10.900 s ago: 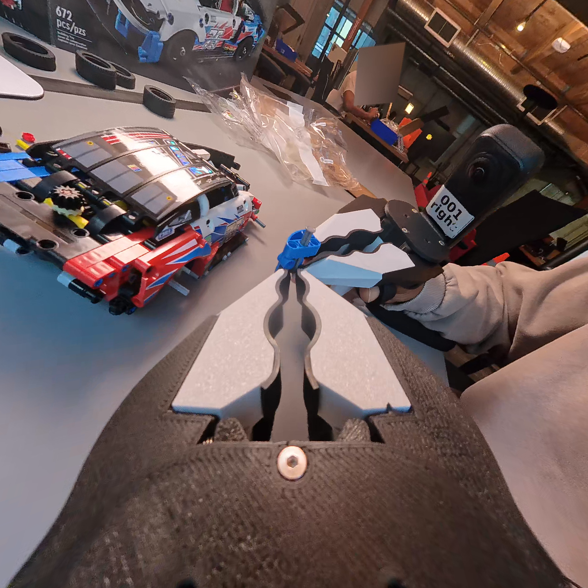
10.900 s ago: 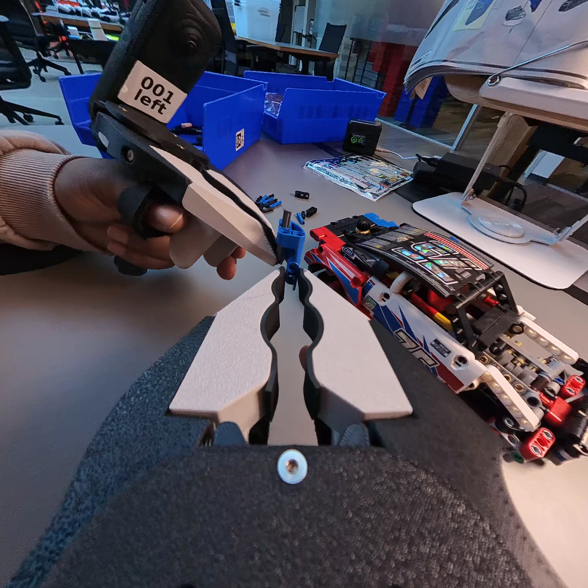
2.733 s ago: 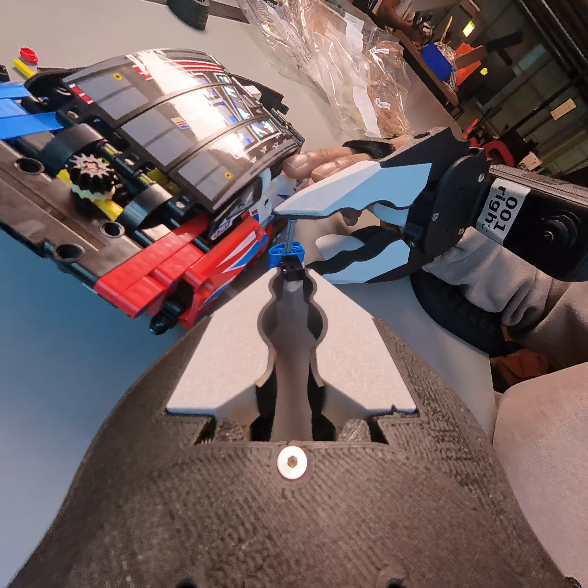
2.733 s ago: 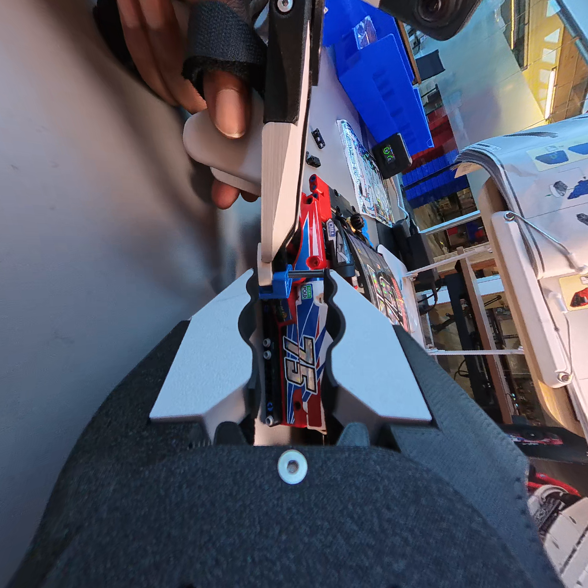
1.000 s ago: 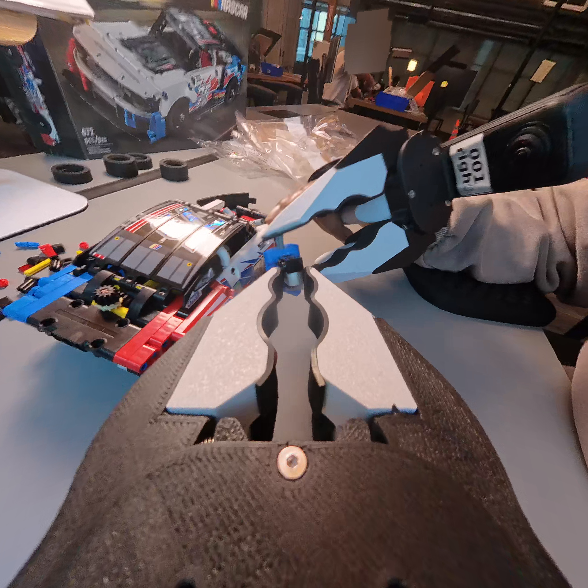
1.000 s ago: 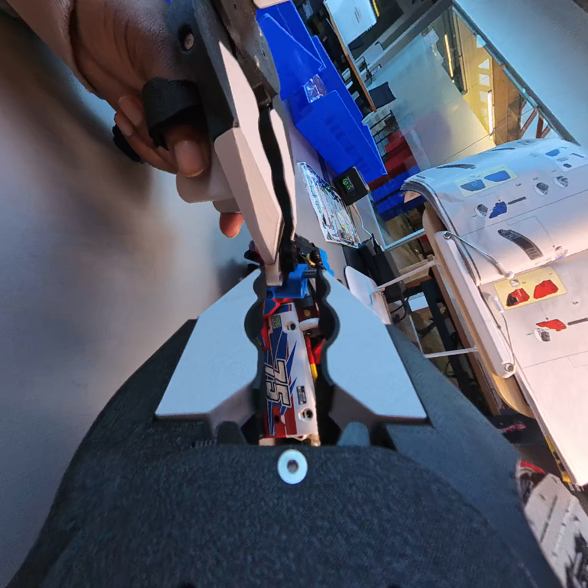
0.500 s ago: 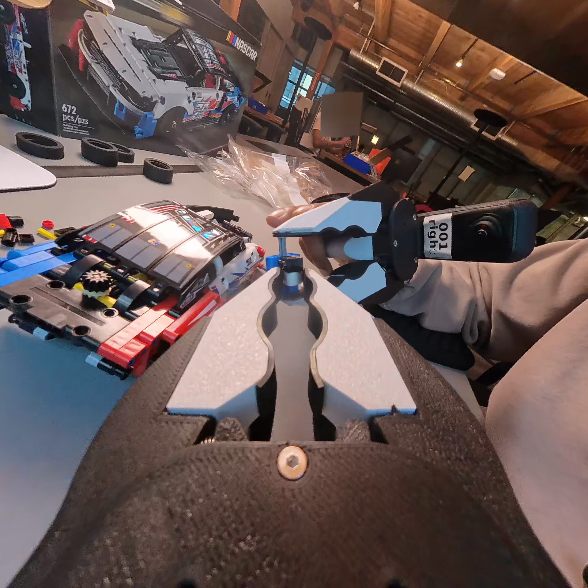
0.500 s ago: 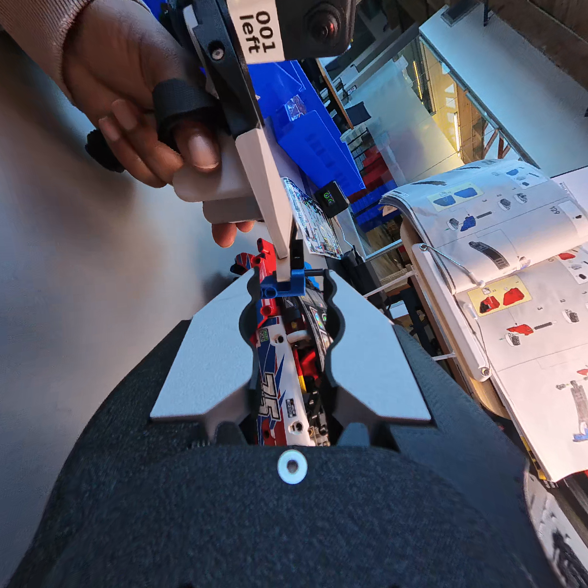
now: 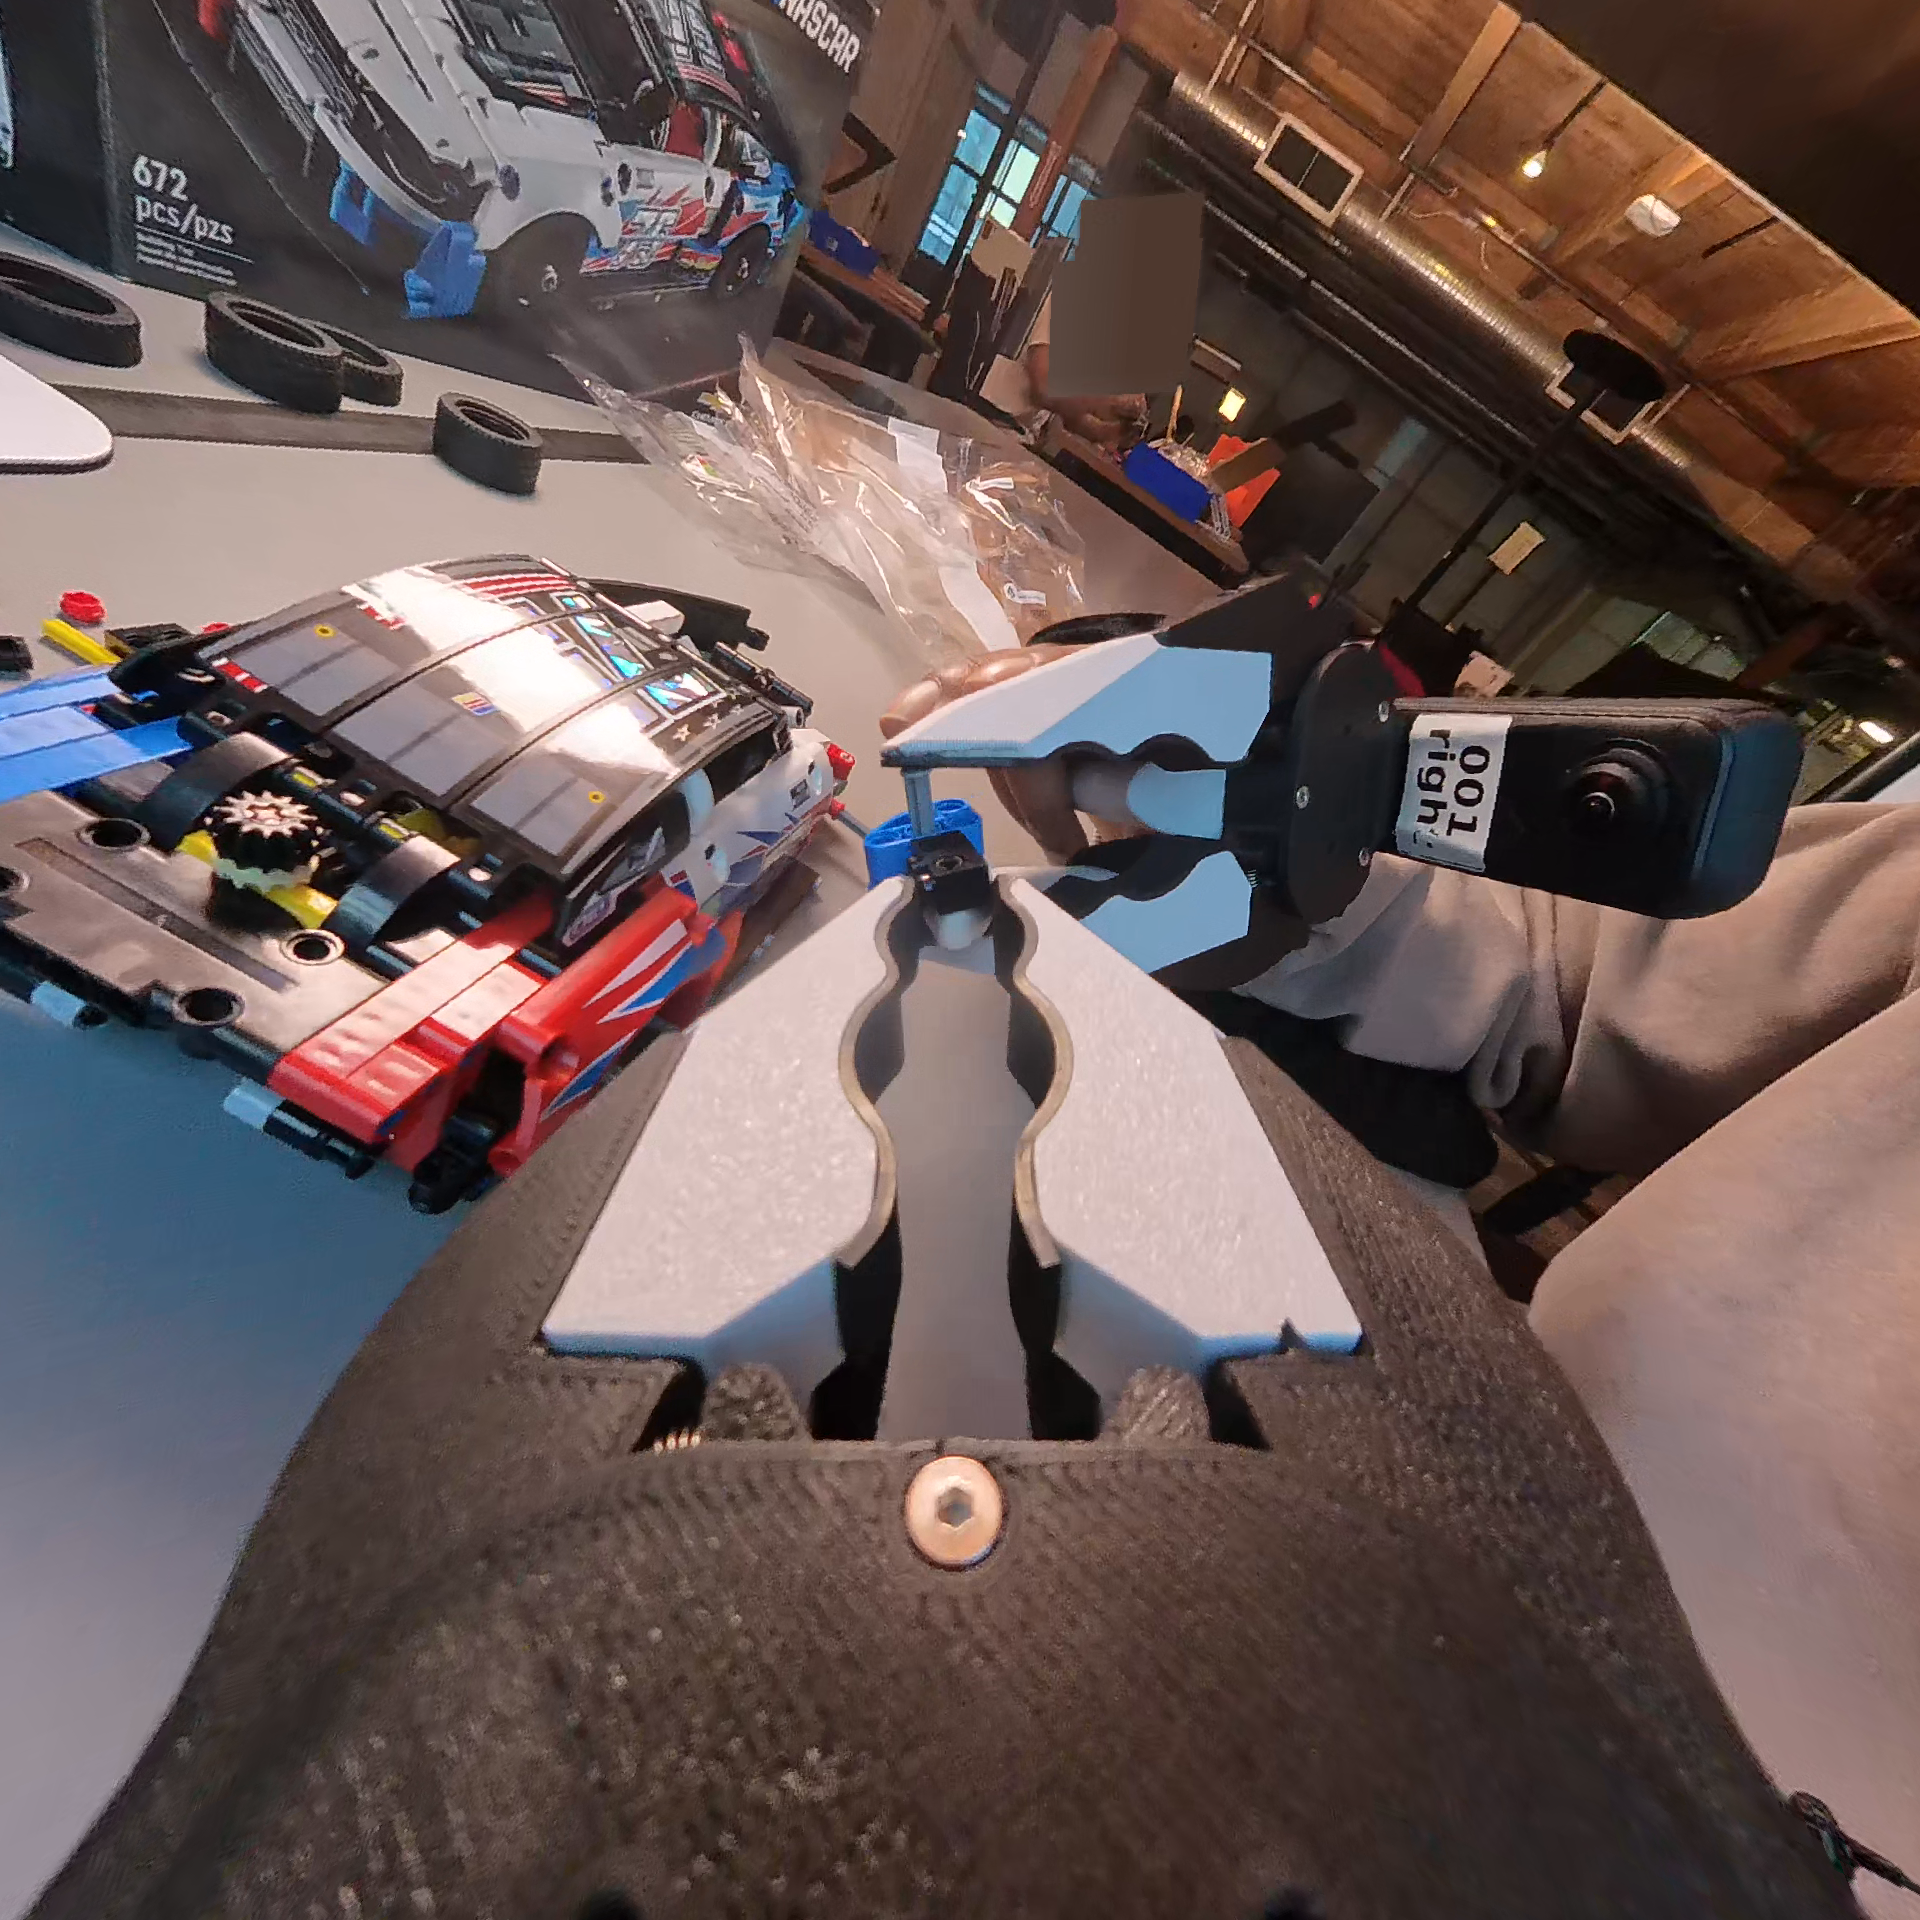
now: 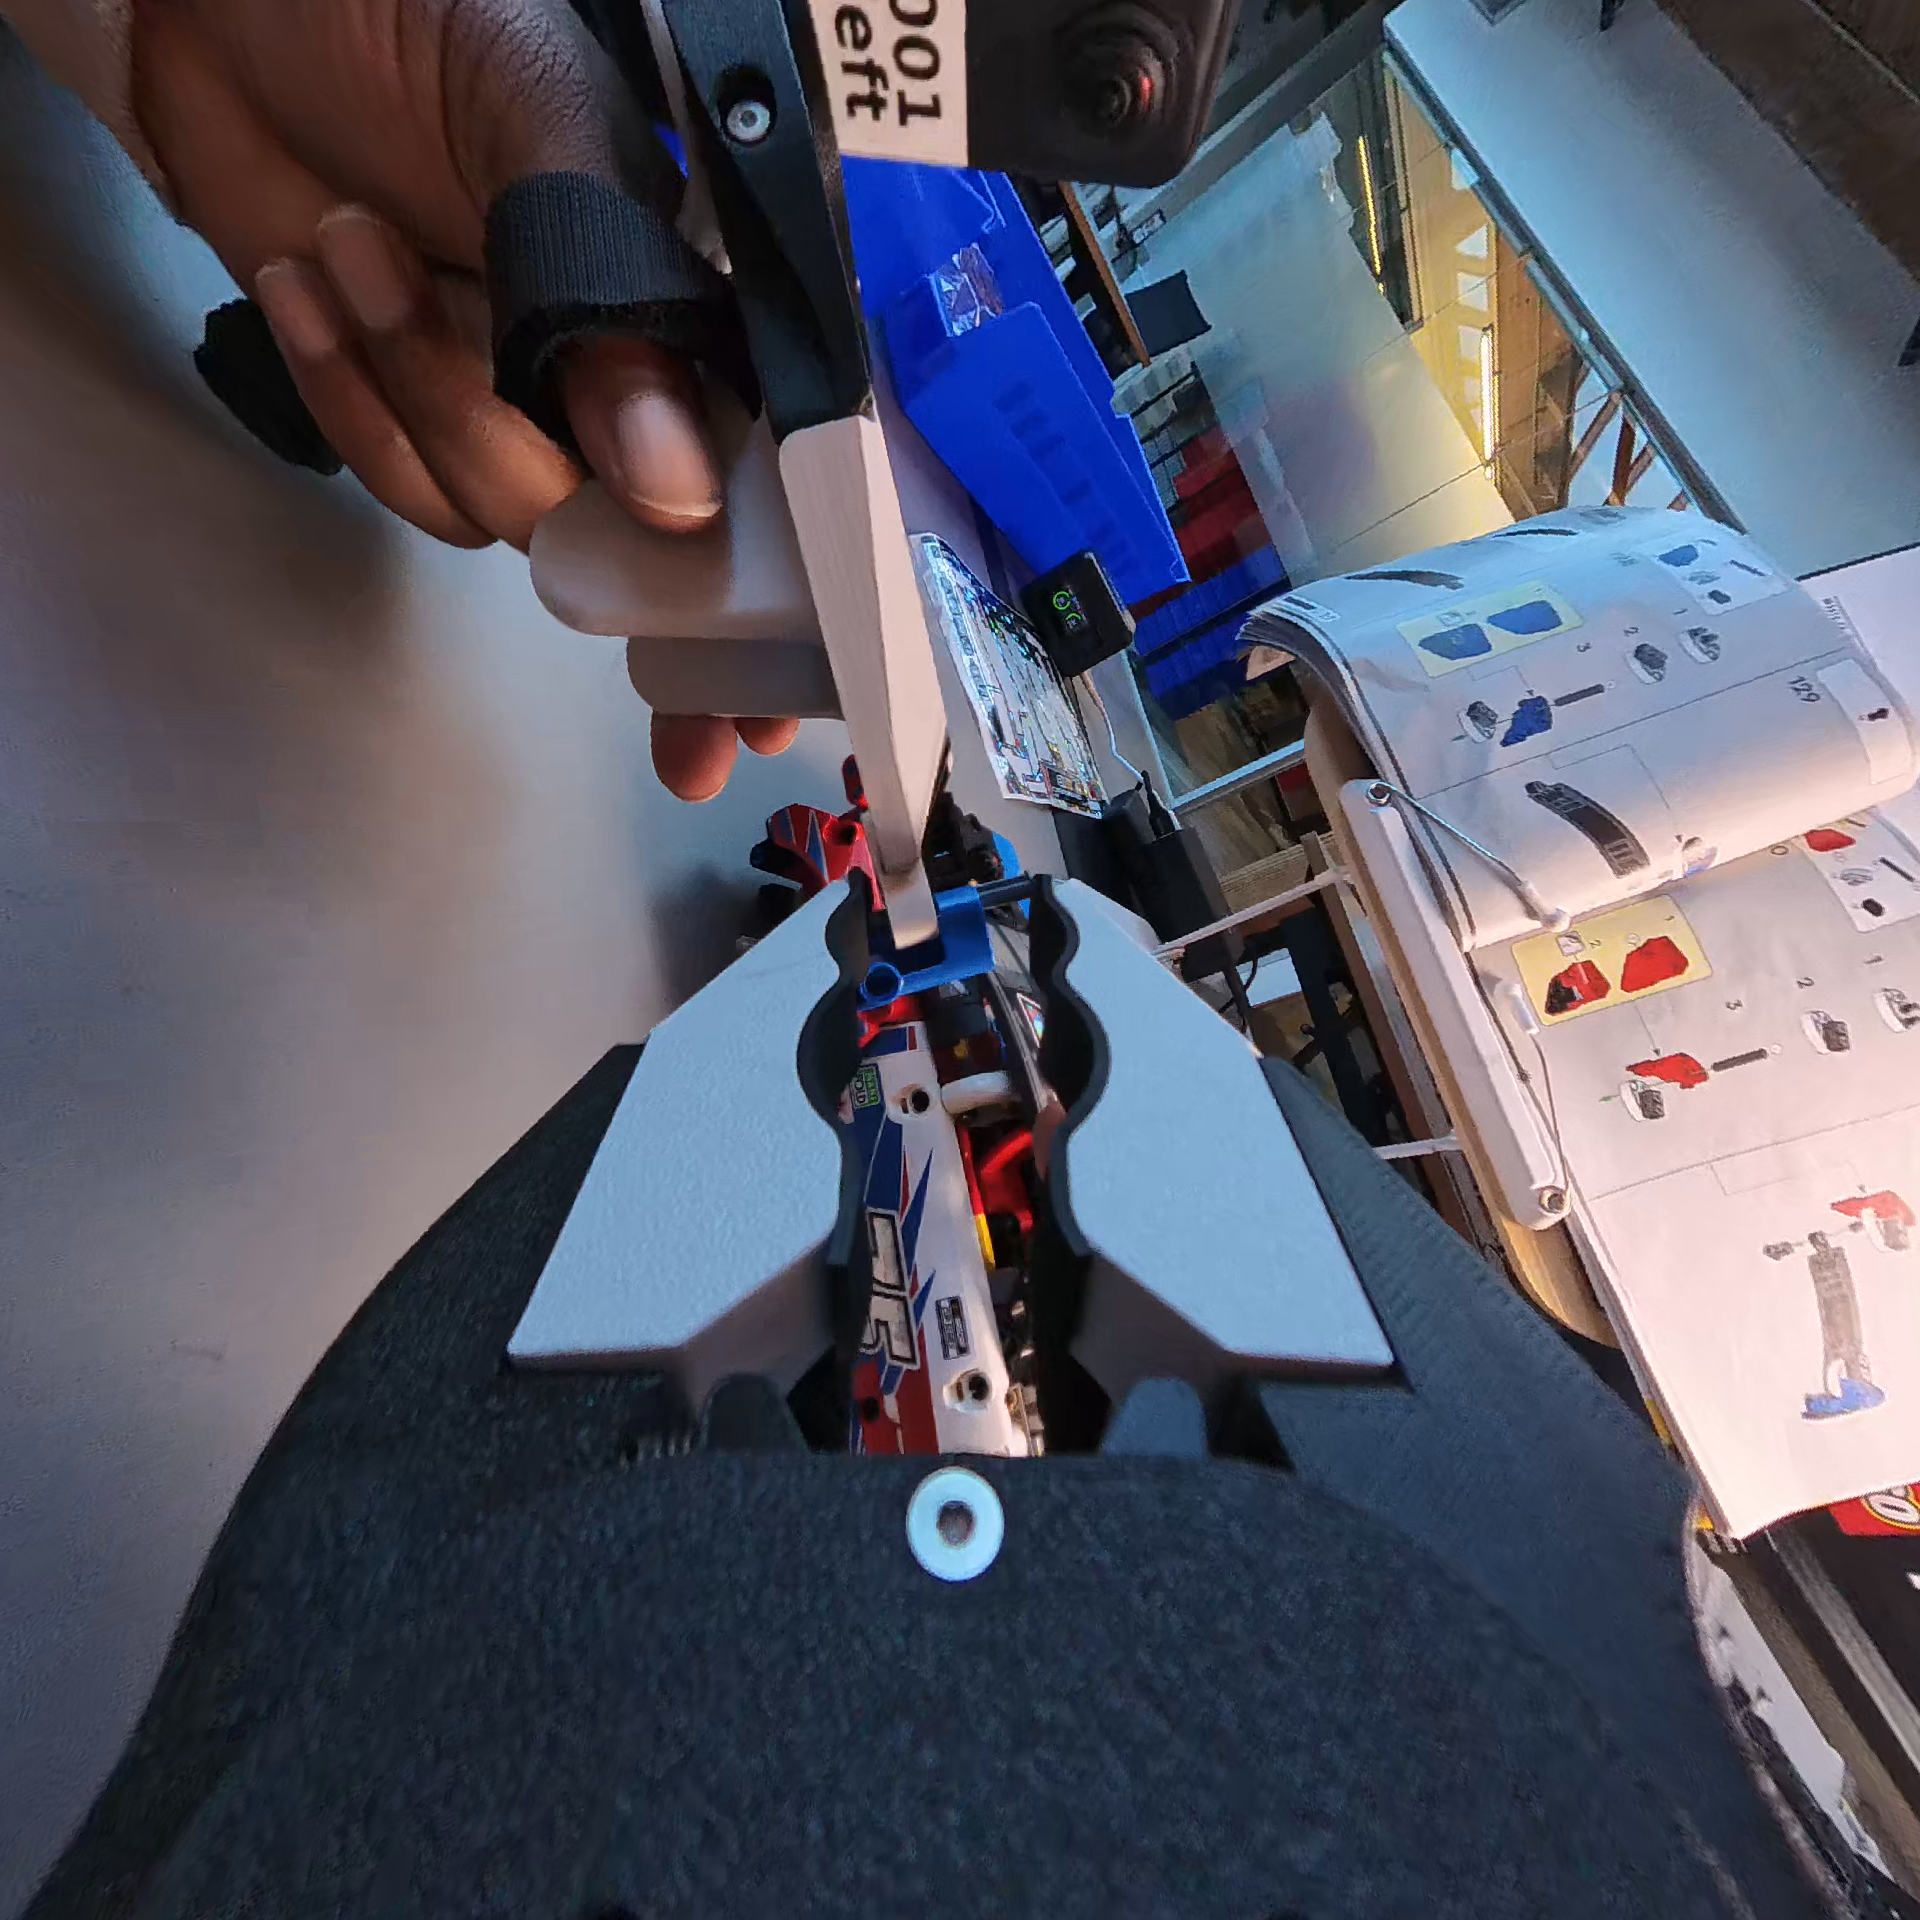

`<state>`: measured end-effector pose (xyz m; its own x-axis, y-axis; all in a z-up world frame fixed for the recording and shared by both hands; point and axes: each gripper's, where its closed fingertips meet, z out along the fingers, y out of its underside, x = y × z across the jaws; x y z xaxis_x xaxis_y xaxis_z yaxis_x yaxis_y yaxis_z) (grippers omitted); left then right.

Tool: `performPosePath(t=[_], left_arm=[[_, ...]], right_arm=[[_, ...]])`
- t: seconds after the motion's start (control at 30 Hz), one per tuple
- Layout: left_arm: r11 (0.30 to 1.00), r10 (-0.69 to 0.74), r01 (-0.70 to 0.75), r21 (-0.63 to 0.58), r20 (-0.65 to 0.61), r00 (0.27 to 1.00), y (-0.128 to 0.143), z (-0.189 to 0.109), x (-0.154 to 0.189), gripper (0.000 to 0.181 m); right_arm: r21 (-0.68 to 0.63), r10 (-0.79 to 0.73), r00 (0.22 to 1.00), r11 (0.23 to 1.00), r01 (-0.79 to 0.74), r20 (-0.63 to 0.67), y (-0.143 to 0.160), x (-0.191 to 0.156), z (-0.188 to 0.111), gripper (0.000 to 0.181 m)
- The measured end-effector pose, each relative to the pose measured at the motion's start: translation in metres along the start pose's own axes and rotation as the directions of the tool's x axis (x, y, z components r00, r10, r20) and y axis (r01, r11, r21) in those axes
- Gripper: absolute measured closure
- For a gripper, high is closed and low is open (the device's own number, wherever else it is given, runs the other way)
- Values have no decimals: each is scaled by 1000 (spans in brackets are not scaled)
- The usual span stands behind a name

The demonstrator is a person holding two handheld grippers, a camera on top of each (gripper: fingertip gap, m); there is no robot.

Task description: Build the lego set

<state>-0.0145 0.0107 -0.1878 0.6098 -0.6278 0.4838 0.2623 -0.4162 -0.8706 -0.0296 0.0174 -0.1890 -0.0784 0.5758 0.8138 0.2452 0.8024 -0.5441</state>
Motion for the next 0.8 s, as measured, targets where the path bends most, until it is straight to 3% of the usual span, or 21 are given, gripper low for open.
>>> performPosePath(t=[0.2, 0.43, 0.63, 0.8], left_arm=[[995, 94, -90, -40, 103, 990, 0, -3, -7, 164], [993, 106, -101, -65, 91, 990, -1, -8, -6, 170], [987, 134, -124, -98, 101, 986, 1, -10, -9, 171], [980, 152, -134, -144, 125, 980, 7, -10, -10, 171]], right_arm=[[-13, -1, 1000, 1000, 0, -17, 1, 1, 4, 154], [-16, -75, 995, 997, 74, -63, -3, 1, 8, 152], [-56, -80, 997, 995, 80, 3, -3, -8, 12, 138], [-93, -159, 987, 983, 156, -28, -5, -7, 16, 154]])
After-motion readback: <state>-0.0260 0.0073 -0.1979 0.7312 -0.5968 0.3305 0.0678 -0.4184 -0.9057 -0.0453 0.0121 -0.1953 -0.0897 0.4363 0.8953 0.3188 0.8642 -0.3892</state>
